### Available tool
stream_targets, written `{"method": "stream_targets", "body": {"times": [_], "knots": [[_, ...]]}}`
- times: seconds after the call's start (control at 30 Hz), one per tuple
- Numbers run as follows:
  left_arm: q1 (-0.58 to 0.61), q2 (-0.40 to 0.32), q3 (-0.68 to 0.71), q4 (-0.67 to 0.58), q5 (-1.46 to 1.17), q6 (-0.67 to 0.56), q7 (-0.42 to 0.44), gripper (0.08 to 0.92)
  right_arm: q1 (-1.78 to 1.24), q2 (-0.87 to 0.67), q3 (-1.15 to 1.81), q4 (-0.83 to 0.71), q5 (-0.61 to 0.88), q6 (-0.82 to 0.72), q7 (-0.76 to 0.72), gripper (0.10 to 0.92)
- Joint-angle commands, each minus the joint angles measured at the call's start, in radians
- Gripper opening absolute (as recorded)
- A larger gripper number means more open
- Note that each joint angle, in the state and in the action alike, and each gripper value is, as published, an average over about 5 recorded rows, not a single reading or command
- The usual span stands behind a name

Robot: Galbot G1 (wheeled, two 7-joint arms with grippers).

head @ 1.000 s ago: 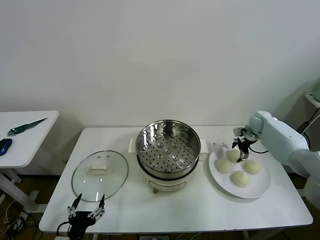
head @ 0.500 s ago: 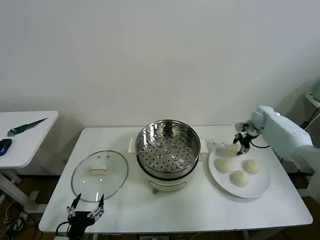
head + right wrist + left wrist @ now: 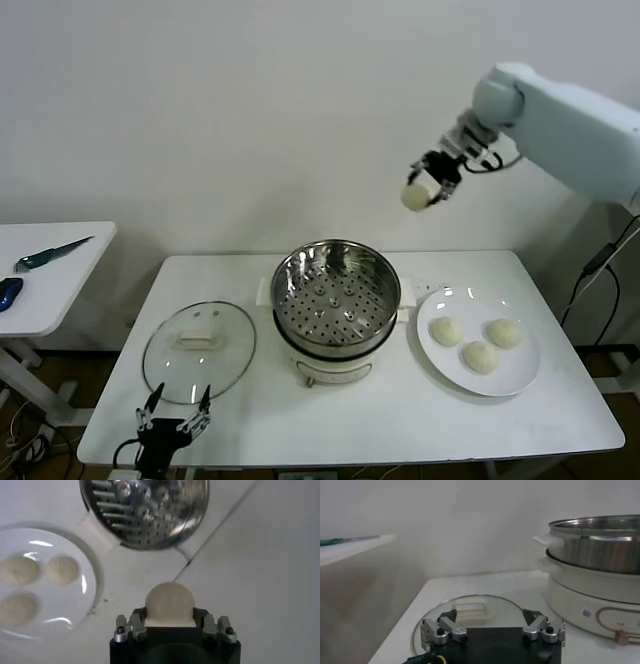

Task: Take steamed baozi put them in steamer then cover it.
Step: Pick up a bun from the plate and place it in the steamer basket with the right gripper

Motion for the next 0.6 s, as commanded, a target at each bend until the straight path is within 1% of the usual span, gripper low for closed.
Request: {"method": "stream_targets", "body": {"times": [0.03,0.1,0.2,0.27,0.43,0.6], "knots": [[0.003,-0.002,0.003,-0.006,0.004,0.001,0.0,0.823,0.073,0.087,-0.086,0.325,-0.087,0.168,0.048,0.628],[0.005,-0.003,0.004,-0.009,0.004,0.0,0.0,0.823,-0.024,0.087,-0.069,0.275,-0.181,0.186,0.069,0.628],[0.01,-0.003,0.004,-0.014,0.005,-0.001,-0.001,0.823,-0.175,0.081,-0.013,0.16,-0.336,0.212,0.107,0.628],[0.014,-0.003,0.003,-0.018,0.005,-0.001,-0.001,0.823,-0.263,0.078,0.028,0.095,-0.408,0.22,0.131,0.628],[0.023,-0.001,0.001,-0.024,0.005,-0.004,-0.006,0.823,-0.421,0.09,0.12,-0.011,-0.507,0.222,0.182,0.628],[0.029,0.001,0.004,-0.022,0.008,-0.011,-0.007,0.823,-0.492,0.141,0.186,-0.112,-0.572,0.231,0.208,0.628]]}}
